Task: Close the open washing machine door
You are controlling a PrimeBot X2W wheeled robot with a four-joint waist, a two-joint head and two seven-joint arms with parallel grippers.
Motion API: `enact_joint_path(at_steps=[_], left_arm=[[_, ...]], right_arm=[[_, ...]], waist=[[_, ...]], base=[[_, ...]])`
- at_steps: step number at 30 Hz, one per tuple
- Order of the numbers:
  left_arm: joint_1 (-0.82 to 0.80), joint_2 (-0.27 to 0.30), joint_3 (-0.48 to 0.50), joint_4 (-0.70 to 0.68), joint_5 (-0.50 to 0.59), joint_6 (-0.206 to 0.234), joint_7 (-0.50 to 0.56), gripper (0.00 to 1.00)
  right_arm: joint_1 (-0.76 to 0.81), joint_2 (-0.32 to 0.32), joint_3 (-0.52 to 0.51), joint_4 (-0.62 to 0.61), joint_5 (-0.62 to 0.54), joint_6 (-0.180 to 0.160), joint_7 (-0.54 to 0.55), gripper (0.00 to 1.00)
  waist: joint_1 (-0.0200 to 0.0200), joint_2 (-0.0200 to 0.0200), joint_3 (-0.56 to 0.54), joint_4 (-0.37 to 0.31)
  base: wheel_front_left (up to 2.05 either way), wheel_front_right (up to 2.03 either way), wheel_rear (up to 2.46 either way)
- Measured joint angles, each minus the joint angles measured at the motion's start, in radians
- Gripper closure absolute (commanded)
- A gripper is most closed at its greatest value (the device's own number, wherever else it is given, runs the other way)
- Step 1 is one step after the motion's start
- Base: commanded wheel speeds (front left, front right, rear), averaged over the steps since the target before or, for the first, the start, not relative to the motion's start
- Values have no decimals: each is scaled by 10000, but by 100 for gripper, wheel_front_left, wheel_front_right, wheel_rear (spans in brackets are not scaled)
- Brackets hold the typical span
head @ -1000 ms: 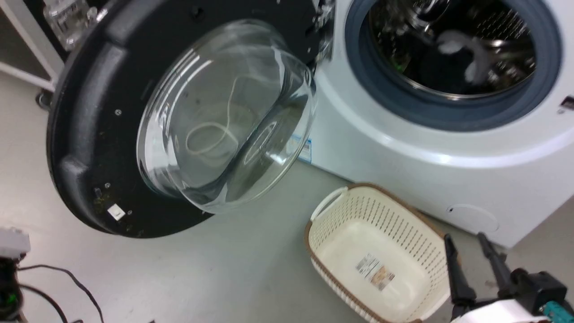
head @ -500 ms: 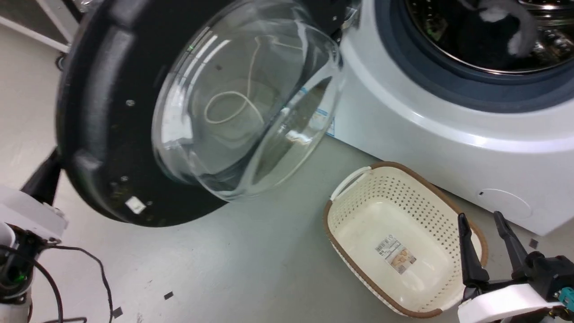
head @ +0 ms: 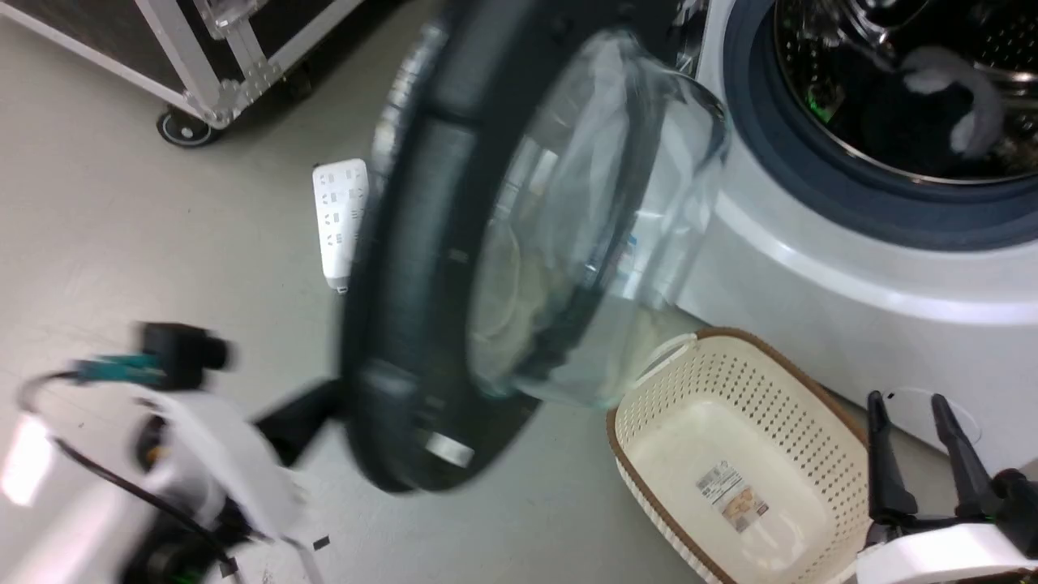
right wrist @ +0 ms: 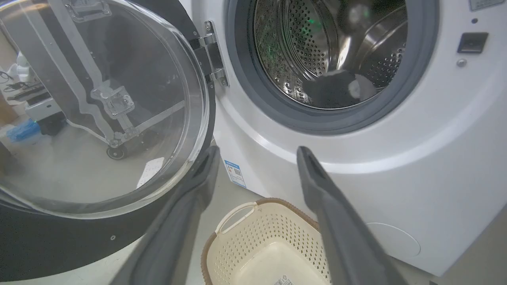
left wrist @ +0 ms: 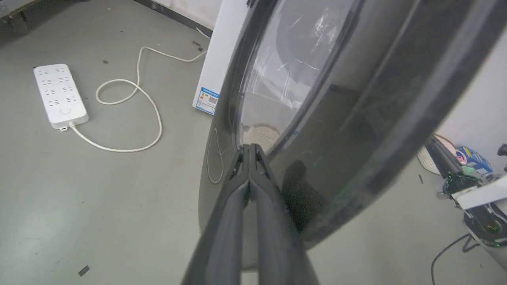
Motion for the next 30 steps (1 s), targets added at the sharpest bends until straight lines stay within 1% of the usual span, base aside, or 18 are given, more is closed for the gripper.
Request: enact_joint_path(at_steps=[5, 10, 17, 18, 19, 21, 22, 23, 24, 25, 26, 27, 28, 29, 30], left_arm=[[-579, -224, -1776, -662, 207, -2, -401, 100], [-1511, -485, -3208, -537, 303, 0, -842, 100], [-2934, -1001, -4963, -46, 144, 2, -1394, 100], [-3140, -1095, -5193, 15, 79, 2, -1461, 100], [-3521, -1281, -5636, 167, 4, 0, -1649, 100], [-3870, -1465, -6015, 399, -75, -2, -1848, 100], [-3870, -1465, -6015, 399, -75, -2, -1848, 100], [-4028, -1561, -6148, 548, -92, -2, -1979, 100], [-4370, -1732, -6358, 972, -81, -2, -2257, 100], [-4370, -1732, -6358, 972, -81, -2, -2257, 100], [-4729, -1921, -6470, 1570, -50, -2, -2522, 100], [-4729, -1921, -6470, 1570, -50, -2, -2522, 100], [-4893, -2040, -6495, 1900, -52, -2, -2625, 100], [-5223, -2297, -6550, 2568, -31, 0, -2800, 100], [-5223, -2297, -6550, 2568, -31, 0, -2800, 100]], right_arm=[[-67, 0, -301, 224, 144, 0, -128, 0], [-106, 2, -385, 372, 228, 0, -180, 0], [-225, 2, -462, 395, 270, 0, -222, 0], [-234, 8, -489, 387, 318, 0, -222, 0], [-264, 6, -539, 378, 405, 0, -224, 0], [-291, 4, -608, 362, 426, 0, -224, 0], [-291, 4, -608, 362, 426, 0, -224, 0], [-300, 2, -631, 359, 454, 0, -222, 0], [-308, 4, -685, 324, 500, 0, -222, 0], [-308, 4, -685, 324, 500, 0, -222, 0], [-315, 0, -721, 293, 556, 0, -224, 0], [-315, 0, -721, 293, 556, 0, -224, 0], [-315, 2, -732, 270, 579, 0, -224, 0], [-324, 4, -759, 228, 591, 0, -224, 0], [-324, 4, -759, 228, 591, 0, -224, 0]], waist=[[-1, 0, -304, -95], [0, 0, -465, -532], [0, 0, -465, -1635], [0, 0, -450, -1823], [0, 1, -416, -2221], [1, 0, -383, -2628], [1, 0, -383, -2628], [1, 0, -365, -2832], [0, 0, -326, -3248], [0, 0, -326, -3248], [1, 0, -276, -3662], [1, 0, -276, -3662], [1, 1, -246, -3862], [1, 0, -174, -4258], [1, 0, -174, -4258]], base=[[0, 0, 0], [0, 0, 0], [0, 0, 0], [0, 0, 0], [0, 0, 0], [0, 0, 0], [0, 0, 0], [0, 0, 0], [0, 0, 0], [0, 0, 0], [0, 0, 0], [0, 0, 0], [0, 0, 0], [0, 0, 0], [0, 0, 0]])
